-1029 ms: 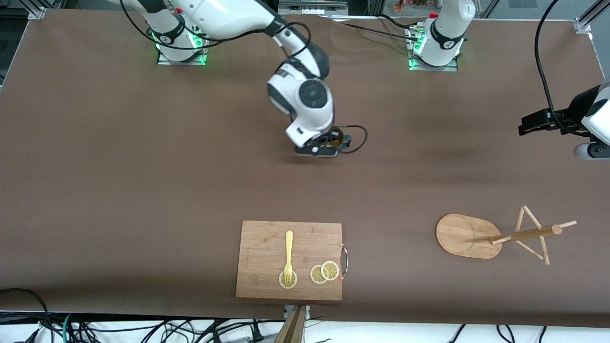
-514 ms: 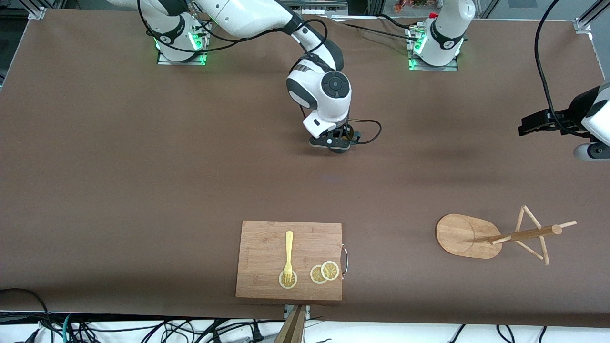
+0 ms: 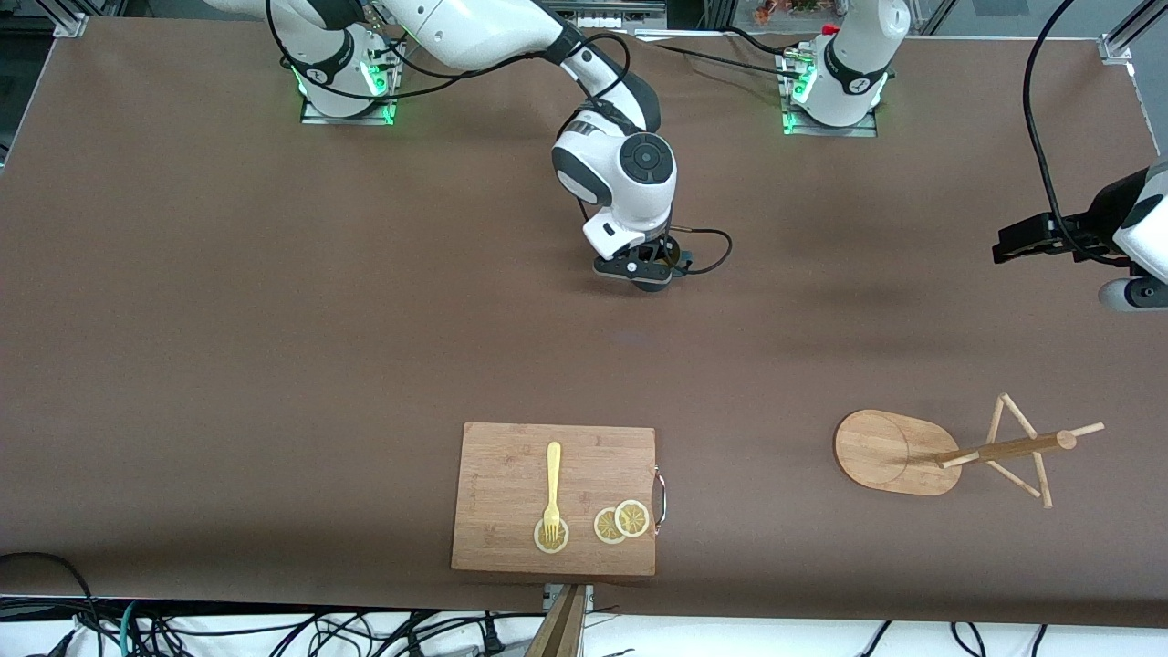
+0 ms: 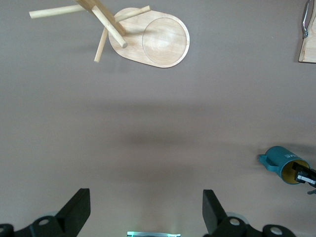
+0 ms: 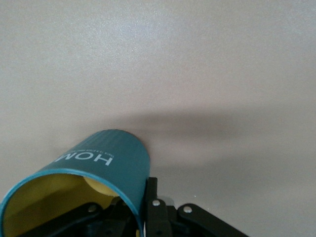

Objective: Pass cup and hang on rack
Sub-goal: 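Carry the teal mug with the right gripper to the table center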

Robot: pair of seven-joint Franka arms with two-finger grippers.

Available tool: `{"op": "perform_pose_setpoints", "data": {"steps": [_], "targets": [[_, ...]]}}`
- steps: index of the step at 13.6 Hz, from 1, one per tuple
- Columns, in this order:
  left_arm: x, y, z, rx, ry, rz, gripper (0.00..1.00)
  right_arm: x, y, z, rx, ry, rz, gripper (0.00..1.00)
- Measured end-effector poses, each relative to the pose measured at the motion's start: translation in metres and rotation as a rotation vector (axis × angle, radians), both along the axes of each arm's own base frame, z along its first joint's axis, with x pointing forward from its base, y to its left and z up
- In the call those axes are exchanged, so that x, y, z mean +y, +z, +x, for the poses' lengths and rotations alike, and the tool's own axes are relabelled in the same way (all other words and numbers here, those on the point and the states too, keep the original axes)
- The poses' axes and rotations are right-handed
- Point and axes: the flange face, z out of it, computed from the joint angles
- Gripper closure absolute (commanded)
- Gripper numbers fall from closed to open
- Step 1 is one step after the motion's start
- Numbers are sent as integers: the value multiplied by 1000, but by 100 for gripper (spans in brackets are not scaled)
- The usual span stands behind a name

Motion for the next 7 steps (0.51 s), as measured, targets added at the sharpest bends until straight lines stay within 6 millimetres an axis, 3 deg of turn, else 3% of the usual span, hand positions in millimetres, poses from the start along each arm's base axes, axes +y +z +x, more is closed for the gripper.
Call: {"op": "perform_pose_setpoints", "data": {"steps": [4, 6, 7], "targets": [[-1, 0, 1, -1, -1, 0, 0, -2, 11, 12, -10, -13, -1, 44], [-1, 0, 1, -1, -2, 0, 0, -2, 31, 20, -5, -21, -13, 37], [-1, 0, 1, -2, -2, -1, 0, -3, 47, 25, -1, -25, -21, 18]]}}
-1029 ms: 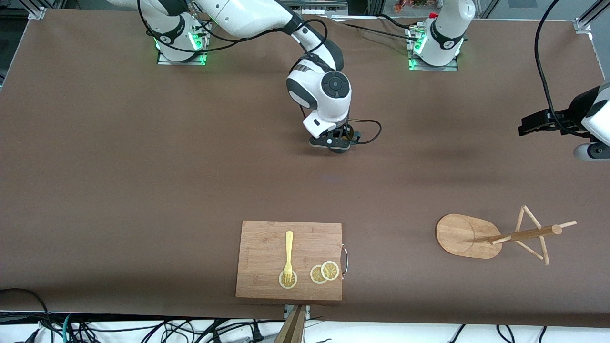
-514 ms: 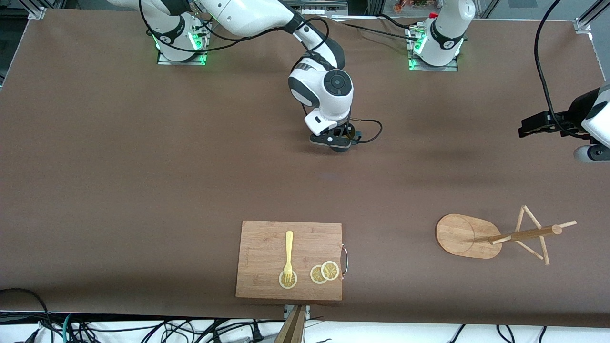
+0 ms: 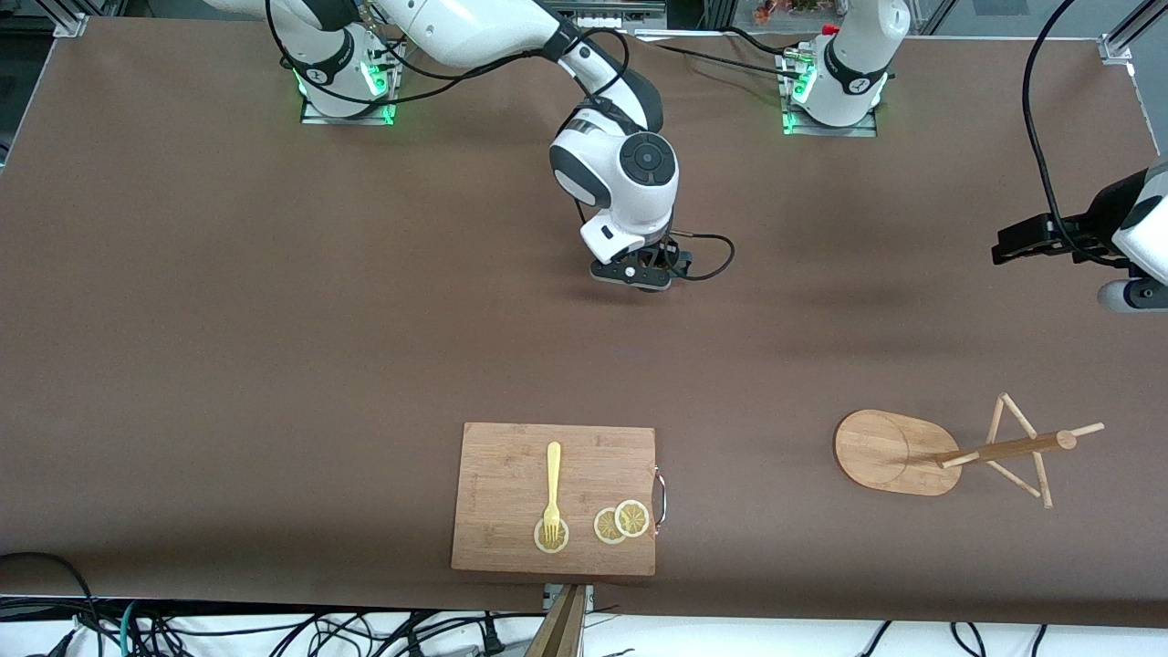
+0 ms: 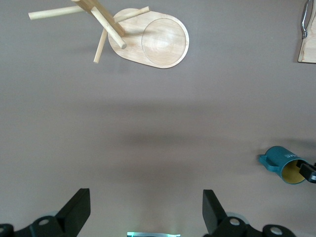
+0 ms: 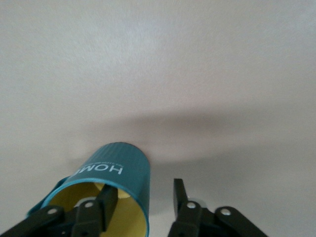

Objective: Pass cup and hang on rack
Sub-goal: 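Carry the teal mug with the right gripper to the table center, then release the mug and withdraw the right gripper while the left gripper approaches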

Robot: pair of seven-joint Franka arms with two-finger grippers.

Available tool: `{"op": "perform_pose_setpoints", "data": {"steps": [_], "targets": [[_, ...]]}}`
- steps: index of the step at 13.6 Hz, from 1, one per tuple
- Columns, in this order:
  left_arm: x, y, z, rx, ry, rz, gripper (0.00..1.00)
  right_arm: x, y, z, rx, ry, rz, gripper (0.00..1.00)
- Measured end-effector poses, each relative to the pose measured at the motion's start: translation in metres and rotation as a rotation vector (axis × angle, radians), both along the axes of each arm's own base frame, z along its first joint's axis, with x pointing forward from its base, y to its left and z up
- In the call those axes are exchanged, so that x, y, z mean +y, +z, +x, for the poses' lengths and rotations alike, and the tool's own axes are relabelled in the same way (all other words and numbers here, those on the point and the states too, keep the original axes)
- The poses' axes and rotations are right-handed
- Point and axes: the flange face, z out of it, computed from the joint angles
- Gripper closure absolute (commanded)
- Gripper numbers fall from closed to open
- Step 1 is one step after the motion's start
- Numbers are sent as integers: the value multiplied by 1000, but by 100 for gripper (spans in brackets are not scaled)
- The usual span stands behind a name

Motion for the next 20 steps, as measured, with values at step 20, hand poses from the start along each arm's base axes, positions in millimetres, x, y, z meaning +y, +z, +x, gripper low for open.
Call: {"op": "perform_pose_setpoints", "data": {"steps": [20], "targets": [[-29, -6, 2, 9, -48, -2, 0, -439, 292, 158, 0, 120, 55, 0]]}}
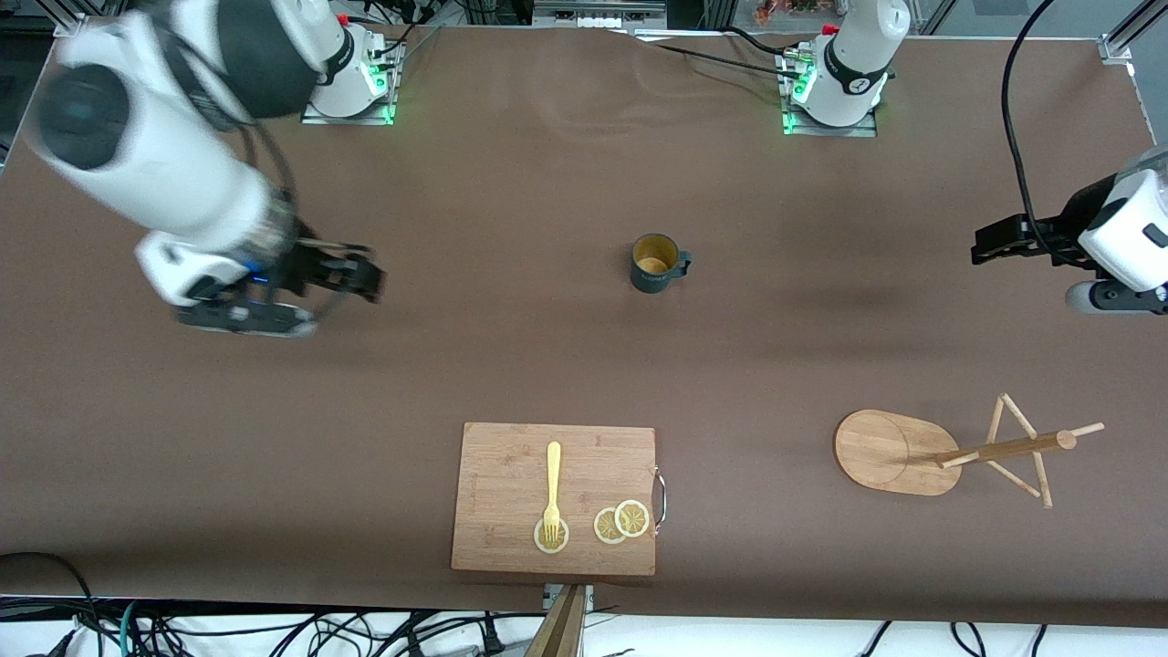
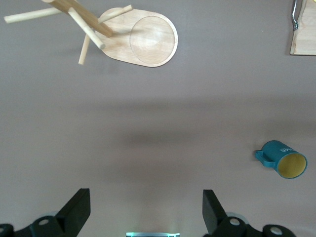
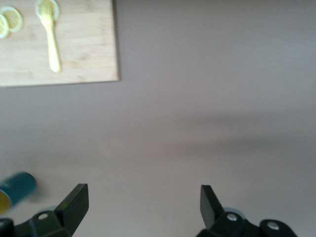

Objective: Pass cup and hang on rack
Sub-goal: 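Release the mug and withdraw the right gripper while the left gripper approaches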

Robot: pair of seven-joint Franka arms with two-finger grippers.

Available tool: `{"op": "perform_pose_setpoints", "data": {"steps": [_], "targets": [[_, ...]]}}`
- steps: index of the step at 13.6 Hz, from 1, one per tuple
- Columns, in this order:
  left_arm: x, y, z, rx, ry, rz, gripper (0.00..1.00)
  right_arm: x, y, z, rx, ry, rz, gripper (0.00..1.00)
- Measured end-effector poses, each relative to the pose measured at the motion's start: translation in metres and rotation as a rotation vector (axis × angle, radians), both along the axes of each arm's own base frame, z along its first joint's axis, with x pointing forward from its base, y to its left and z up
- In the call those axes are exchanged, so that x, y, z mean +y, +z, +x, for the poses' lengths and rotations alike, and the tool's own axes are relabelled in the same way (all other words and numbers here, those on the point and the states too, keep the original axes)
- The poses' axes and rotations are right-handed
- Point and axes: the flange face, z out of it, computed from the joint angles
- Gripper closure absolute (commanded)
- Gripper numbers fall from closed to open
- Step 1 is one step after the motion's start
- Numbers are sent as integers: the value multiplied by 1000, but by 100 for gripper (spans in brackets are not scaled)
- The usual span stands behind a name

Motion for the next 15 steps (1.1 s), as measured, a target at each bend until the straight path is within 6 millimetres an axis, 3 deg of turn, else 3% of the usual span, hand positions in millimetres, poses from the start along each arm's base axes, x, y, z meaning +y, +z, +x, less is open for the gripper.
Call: {"op": "perform_pose_setpoints", "data": {"steps": [2, 4, 9, 12, 15], "targets": [[-12, -3, 1, 6, -19, -1, 0, -55, 24, -14, 17, 42, 4, 0], [-34, -9, 1, 15, -57, -1, 0, -82, 36, -29, 20, 62, 11, 0], [-84, -32, 0, 61, -268, -45, 0, -120, 31, -48, 37, 104, 23, 0], [-100, -71, -7, 142, -533, -174, 0, -145, 30, -47, 34, 102, 22, 0], [-104, -120, -17, 201, -775, -351, 0, -144, 30, -46, 31, 114, -25, 0]]}}
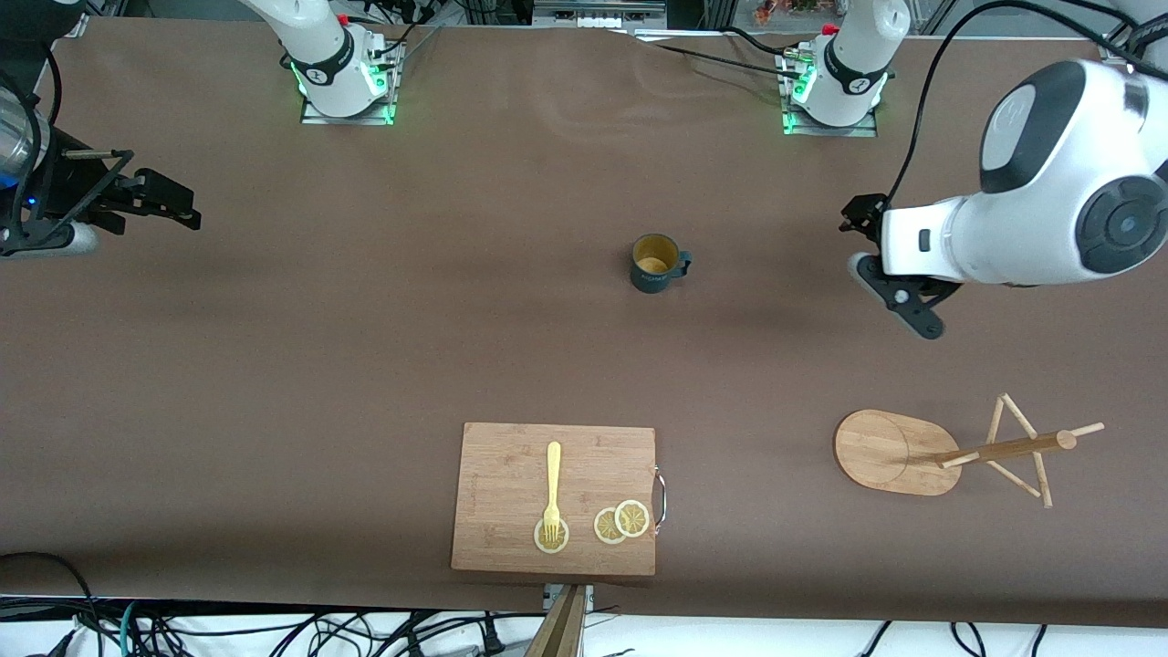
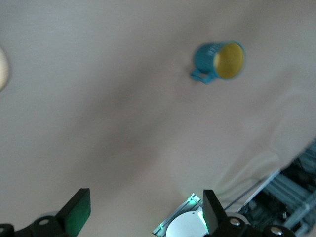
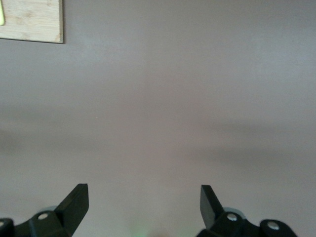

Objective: Pass cup and hang on rack
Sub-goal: 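Move the left gripper to the mug and grasp its handle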

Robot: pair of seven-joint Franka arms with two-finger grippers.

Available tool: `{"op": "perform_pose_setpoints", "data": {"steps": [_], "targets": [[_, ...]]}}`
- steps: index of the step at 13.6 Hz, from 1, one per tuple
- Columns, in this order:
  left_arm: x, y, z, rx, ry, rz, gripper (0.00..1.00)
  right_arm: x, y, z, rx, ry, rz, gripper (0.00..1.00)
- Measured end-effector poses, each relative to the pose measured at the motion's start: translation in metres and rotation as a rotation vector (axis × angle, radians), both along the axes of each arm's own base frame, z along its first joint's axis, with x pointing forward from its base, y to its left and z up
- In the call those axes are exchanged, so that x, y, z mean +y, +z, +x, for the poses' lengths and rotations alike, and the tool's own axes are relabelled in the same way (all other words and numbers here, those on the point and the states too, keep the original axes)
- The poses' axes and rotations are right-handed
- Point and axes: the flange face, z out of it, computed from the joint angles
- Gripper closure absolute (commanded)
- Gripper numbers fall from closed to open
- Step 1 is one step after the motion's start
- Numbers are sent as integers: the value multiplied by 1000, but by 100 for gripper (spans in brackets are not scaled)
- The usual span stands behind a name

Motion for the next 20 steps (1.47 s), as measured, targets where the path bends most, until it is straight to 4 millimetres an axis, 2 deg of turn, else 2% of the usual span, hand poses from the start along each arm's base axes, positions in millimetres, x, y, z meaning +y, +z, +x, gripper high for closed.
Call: {"op": "perform_pose_setpoints", "data": {"steps": [2, 4, 10, 12, 14, 16, 20], "targets": [[0, -39, -6, -21, -110, -90, 0, 2, 0, 0, -3, 6, -12, 0], [-1, -78, -20, -87, -193, -188, 0, 1, 0, 0, -4, 7, -21, 0], [-3, -184, -80, -333, -365, -492, 0, -5, 8, 3, -32, 4, -50, 0], [-10, -204, -97, -387, -394, -560, 0, 1, 7, 3, -31, 16, -50, 0], [-21, -216, -109, -448, -403, -629, 0, 12, 7, 3, -31, 37, -54, 0], [-31, -230, -123, -525, -379, -725, 0, 14, 7, 3, -30, 41, -58, 0], [-32, -281, -155, -668, -345, -863, 0, 13, 6, 3, -28, 40, -60, 0]]}}
